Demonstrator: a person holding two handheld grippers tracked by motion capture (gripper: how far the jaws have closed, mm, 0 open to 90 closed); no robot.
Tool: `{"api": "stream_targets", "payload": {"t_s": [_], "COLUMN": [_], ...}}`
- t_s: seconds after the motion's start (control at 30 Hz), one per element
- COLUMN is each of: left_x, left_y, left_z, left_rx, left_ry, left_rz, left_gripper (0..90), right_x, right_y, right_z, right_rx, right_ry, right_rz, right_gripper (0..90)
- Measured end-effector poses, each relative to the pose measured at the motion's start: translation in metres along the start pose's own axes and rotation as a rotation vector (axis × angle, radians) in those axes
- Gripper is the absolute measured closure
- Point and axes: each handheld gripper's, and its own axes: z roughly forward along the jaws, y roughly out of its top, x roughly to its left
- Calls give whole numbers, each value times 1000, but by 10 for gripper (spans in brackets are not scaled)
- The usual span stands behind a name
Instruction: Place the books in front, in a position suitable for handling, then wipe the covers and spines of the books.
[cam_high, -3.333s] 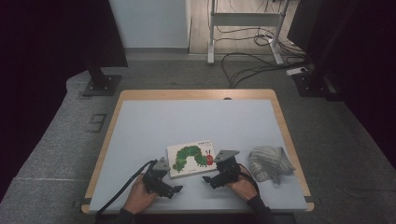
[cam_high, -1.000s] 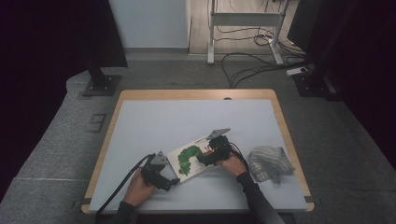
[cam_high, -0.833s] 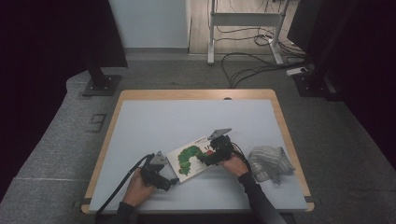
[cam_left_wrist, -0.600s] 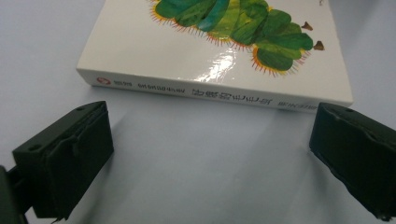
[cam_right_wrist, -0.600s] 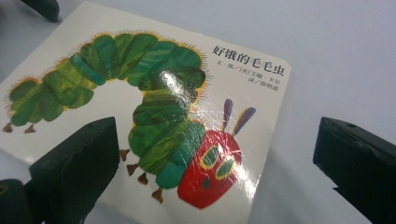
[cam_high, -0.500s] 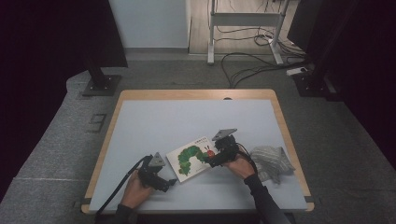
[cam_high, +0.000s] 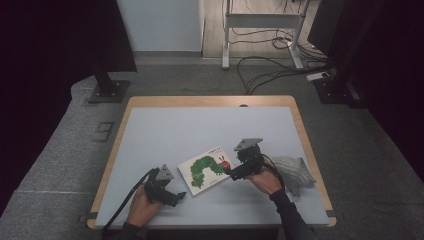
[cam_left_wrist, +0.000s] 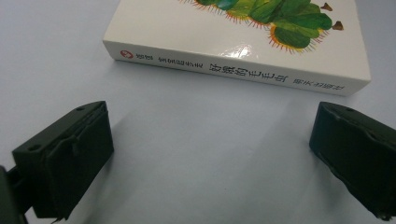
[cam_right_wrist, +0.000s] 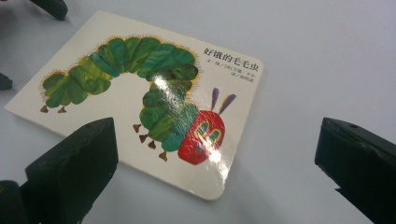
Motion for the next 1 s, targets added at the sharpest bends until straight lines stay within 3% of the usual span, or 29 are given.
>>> {"api": "stream_targets", "payload": {"t_s": [0.67, 1.0], "left_x": [0, 0], "left_y": [0, 0], "left_z": [0, 0], "left_rx": [0, 1], "left_ry": [1, 0], "left_rz": [-1, -1], "left_gripper": [0, 0], "right_x": [-13, -27], "right_y": [-19, -40], "right_z": [-40, -66], "right_rx": [-13, -4], "right_ry": [-55, -123], "right_rz": [25, 55], "right_gripper": [0, 0]}}
